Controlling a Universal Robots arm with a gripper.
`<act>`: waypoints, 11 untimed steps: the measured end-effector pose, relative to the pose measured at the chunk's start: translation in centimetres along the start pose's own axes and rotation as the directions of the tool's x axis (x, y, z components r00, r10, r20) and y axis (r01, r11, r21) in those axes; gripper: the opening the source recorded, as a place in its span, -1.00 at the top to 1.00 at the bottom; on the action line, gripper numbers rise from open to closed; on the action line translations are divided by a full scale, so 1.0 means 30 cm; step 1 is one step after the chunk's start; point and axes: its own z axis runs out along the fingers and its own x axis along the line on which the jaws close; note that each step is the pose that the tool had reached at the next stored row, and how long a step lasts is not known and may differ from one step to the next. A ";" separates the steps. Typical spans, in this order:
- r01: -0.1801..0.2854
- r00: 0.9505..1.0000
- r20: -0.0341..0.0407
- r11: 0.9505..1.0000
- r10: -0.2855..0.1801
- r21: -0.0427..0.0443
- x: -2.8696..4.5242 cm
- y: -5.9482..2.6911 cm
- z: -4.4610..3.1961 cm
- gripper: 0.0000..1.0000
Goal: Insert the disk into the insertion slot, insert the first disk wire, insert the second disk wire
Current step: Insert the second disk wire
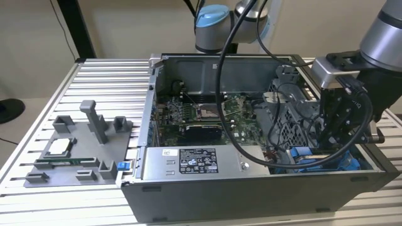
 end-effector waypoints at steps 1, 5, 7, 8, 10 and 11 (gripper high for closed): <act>0.000 1.000 0.000 1.000 0.000 0.000 0.000 0.000 0.001 1.00; 0.000 1.000 0.000 1.000 0.000 0.000 0.000 0.000 0.009 1.00; 0.000 1.000 0.000 1.000 0.000 0.000 0.000 0.000 0.014 1.00; 0.000 1.000 -0.001 1.000 0.000 0.000 0.000 0.000 0.018 1.00; 0.000 1.000 -0.002 1.000 0.000 0.000 0.000 0.000 0.028 1.00; 0.000 1.000 -0.002 1.000 0.000 0.000 0.000 0.000 0.032 1.00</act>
